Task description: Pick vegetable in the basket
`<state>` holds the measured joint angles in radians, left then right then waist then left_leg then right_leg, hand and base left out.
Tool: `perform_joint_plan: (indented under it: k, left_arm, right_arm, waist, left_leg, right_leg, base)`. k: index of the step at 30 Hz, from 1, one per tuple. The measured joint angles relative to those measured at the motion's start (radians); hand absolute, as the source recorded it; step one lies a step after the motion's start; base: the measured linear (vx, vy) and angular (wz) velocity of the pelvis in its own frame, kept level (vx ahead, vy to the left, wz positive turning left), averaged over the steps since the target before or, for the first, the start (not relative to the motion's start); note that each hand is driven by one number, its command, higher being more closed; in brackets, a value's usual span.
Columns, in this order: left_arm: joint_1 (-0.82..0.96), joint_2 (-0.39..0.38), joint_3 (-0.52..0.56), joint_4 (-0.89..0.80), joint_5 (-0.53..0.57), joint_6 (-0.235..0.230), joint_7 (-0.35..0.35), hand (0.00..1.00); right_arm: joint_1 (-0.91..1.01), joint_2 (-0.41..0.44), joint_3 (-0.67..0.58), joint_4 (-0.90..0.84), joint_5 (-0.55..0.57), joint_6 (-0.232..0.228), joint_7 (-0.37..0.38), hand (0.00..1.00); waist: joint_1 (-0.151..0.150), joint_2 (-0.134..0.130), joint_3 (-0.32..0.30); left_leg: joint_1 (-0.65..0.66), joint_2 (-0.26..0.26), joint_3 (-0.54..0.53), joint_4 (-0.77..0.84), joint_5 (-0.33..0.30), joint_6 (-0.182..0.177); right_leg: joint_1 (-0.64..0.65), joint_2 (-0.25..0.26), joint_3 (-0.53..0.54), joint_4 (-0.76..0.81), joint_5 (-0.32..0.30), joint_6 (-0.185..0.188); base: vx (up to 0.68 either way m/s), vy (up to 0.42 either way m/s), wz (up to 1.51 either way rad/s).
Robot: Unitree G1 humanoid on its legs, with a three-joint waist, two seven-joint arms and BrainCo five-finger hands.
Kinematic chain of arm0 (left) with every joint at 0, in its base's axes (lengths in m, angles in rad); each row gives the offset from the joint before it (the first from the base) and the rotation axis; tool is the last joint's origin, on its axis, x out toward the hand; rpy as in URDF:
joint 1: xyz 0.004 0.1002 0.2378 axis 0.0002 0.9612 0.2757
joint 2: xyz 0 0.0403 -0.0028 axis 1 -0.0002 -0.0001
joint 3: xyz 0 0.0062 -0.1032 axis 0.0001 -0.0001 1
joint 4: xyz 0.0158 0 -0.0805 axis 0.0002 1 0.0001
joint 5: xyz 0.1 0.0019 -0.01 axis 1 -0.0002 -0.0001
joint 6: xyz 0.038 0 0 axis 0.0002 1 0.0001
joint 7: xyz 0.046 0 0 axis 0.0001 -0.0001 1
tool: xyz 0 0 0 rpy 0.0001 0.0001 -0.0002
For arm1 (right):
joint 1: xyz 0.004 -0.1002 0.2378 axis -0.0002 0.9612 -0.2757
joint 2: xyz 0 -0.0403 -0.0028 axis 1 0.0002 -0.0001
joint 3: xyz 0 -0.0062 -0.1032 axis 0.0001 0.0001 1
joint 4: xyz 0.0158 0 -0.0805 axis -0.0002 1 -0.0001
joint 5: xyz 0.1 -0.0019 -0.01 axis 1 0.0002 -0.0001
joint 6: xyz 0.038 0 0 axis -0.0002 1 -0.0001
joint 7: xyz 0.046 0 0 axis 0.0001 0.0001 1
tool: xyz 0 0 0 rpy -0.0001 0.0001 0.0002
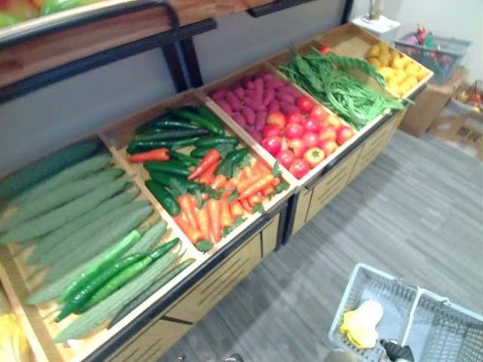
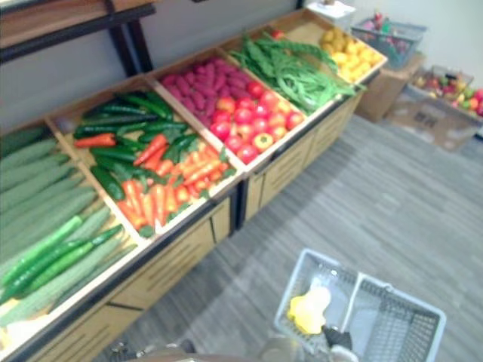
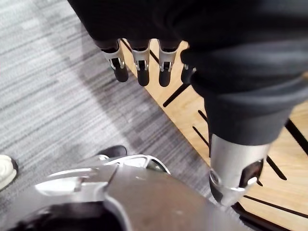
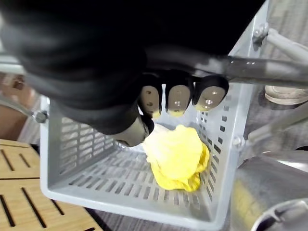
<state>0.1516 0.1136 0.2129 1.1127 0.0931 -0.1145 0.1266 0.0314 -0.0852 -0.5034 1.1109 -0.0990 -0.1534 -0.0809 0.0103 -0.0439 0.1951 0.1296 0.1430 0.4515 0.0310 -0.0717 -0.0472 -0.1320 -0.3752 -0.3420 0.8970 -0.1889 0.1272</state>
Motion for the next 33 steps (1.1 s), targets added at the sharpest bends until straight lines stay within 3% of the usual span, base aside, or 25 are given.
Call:
perform_joint_plan:
  k: [2,4,6,7,10,12,13,15,17,19,20,21,22,23,25,29,33]
  left_arm:
    - [0.001,-0.010,0.015,0.002,0.000,0.002,-0.002,0.00]
    - [0.000,-0.014,0.032,0.001,0.001,0.001,-0.002,0.00]
    - [0.000,-0.006,0.066,0.001,0.000,0.000,-0.001,0.00]
    - [-0.007,-0.019,0.077,0.015,-0.002,0.003,0.004,0.00]
    - [0.002,-0.055,0.094,0.023,-0.011,-0.003,0.002,0.00]
    - [0.000,-0.060,0.114,0.026,-0.014,-0.005,0.000,0.00]
    - [0.002,-0.066,0.137,0.027,-0.037,-0.006,-0.003,0.00]
    - [0.004,-0.071,0.163,0.027,-0.097,-0.007,-0.007,0.00]
    - [0.003,-0.065,0.165,0.019,-0.152,-0.008,-0.008,0.00]
    - [0.002,-0.058,0.150,0.021,-0.193,-0.007,-0.011,0.00]
    - [0.002,-0.058,0.146,0.021,-0.203,-0.006,-0.011,0.00]
    - [0.002,-0.057,0.145,0.021,-0.206,-0.006,-0.011,0.00]
    - [0.001,-0.064,0.145,0.021,-0.206,-0.005,-0.011,0.00]
    - [0.004,-0.067,0.143,0.020,-0.206,-0.005,-0.011,0.00]
    - [0.009,-0.067,0.133,0.021,-0.205,-0.006,-0.013,0.00]
    - [0.007,-0.064,0.135,0.022,-0.204,-0.006,-0.019,0.00]
    - [0.007,-0.062,0.136,0.031,-0.197,-0.006,-0.026,0.00]
  right_arm:
    - [0.002,0.000,0.003,-0.015,0.000,-0.009,-0.001,1.00]
    - [0.005,0.004,-0.007,-0.014,0.001,-0.010,0.000,1.00]
    - [0.003,0.018,-0.023,0.006,0.001,-0.010,0.000,1.00]
    - [-0.001,0.012,-0.042,0.017,0.002,-0.002,0.000,1.00]
    - [-0.012,-0.041,-0.042,0.023,0.002,0.009,0.001,1.00]
    - [-0.012,-0.056,-0.044,0.035,0.003,0.014,0.003,1.00]
    - [-0.013,-0.060,-0.038,0.041,0.002,0.015,0.004,1.00]
    - [-0.015,-0.061,-0.026,0.045,-0.002,0.015,0.007,1.00]
    - [-0.002,-0.056,-0.030,0.054,-0.005,0.016,0.006,1.00]
    - [0.016,-0.056,-0.034,0.072,0.000,0.019,0.002,1.00]
    - [0.022,-0.059,-0.036,0.075,0.000,0.020,0.001,1.00]
    - [0.023,-0.061,-0.036,0.076,0.000,0.020,0.000,1.00]
    - [0.025,-0.064,-0.037,0.083,0.000,0.020,0.000,1.00]
    - [0.026,-0.072,-0.037,0.083,0.001,0.020,0.001,1.00]
    - [0.028,-0.077,-0.041,0.082,0.022,0.019,0.001,1.00]
    - [0.026,-0.065,-0.050,0.078,0.061,0.017,0.003,1.00]
    - [0.026,-0.028,-0.062,0.073,0.094,0.011,0.006,1.00]
  waist:
    - [-0.002,0.014,0.001]
    - [-0.002,0.011,-0.001]
    - [0.017,-0.027,-0.006]
    - [0.021,-0.006,-0.015]
    - [0.013,0.058,-0.029]
    - [0.007,0.061,-0.033]
    - [0.018,0.067,-0.042]
    - [0.020,0.056,-0.049]
    - [0.003,0.030,-0.052]
    - [-0.010,0.020,-0.057]
    - [-0.009,0.014,-0.053]
    - [-0.008,0.022,-0.051]
    - [-0.006,0.033,-0.050]
    - [-0.006,0.037,-0.050]
    - [-0.008,0.038,-0.051]
    - [-0.001,0.050,-0.060]
    - [-0.003,0.046,-0.062]
  left_leg:
    - [-0.003,0.051,-0.029,0.018,0.002,-0.005]
    - [-0.005,0.075,-0.061,0.002,-0.011,-0.065]
    - [-0.006,0.074,-0.113,-0.009,-0.012,-0.115]
    - [-0.002,0.108,-0.144,-0.045,0.006,-0.147]
    - [-0.016,0.118,-0.154,-0.070,0.058,-0.157]
    - [-0.005,0.139,-0.163,-0.100,0.096,-0.169]
    - [-0.001,0.154,-0.164,-0.107,0.121,-0.180]
    - [-0.030,0.152,-0.172,-0.078,0.169,-0.163]
    - [-0.117,0.138,-0.180,0.026,0.214,-0.105]
    - [-0.139,0.126,-0.071,0.035,0.302,-0.060]
    - [-0.144,0.126,-0.005,0.023,0.334,-0.060]
    - [-0.146,0.127,0.019,0.023,0.336,-0.057]
    - [-0.145,0.115,0.031,0.030,0.305,-0.090]
    - [-0.143,0.086,0.023,0.030,0.268,-0.098]
    - [-0.129,0.043,0.021,-0.013,0.241,-0.072]
    - [-0.114,0.009,-0.002,-0.108,0.241,-0.071]
    - [-0.102,-0.010,0.000,-0.126,0.235,-0.063]
  right_leg:
    - [-0.046,0.021,-0.009,-0.158,-0.035,-0.011]
    - [-0.054,0.029,0.060,-0.392,-0.004,0.015]
    - [-0.053,0.019,0.172,-0.592,0.101,0.019]
    - [-0.048,0.051,0.142,-0.578,0.095,0.069]
    - [-0.059,0.097,0.070,-0.533,0.036,0.043]
    - [-0.055,0.107,0.035,-0.486,0.004,0.026]
    - [-0.052,0.123,0.030,-0.472,-0.009,0.012]
    - [-0.029,0.121,0.006,-0.483,-0.012,0.006]
    - [0.034,0.088,-0.064,-0.520,-0.012,0.006]
    - [0.111,0.075,-0.138,-0.578,-0.011,0.005]
    - [0.142,0.082,-0.175,-0.609,-0.010,0.003]
    - [0.158,0.088,-0.191,-0.623,-0.010,0.003]
    - [0.182,0.090,-0.213,-0.643,-0.009,0.001]
    - [0.195,0.088,-0.222,-0.651,-0.007,0.000]
    - [0.198,0.086,-0.230,-0.655,-0.006,0.003]
    - [0.196,0.098,-0.211,-0.721,0.040,0.016]
    - [0.212,0.100,-0.177,-0.777,0.074,0.028]
  base:
    - [0.11,-0.210,0.56]
    - [0.09,-0.291,0.63]
    - [0.16,-0.505,0.60]
    - [0.17,-0.434,0.59]
    - [0.25,-0.234,0.56]
    - [0.22,-0.197,0.48]
    - [0.23,-0.247,0.29]
    - [0.15,-0.179,0.50]
    - [0.12,-0.122,1.05]
    - [0.11,-0.102,1.16]
    - [0.09,-0.092,0.97]
    - [0.06,-0.064,0.71]
    - [0.05,-0.006,0.46]
    - [0.05,0.035,0.43]
    - [0.03,0.065,0.31]
    - [0.02,0.113,0.11]
    - [-0.02,0.100,-0.06]
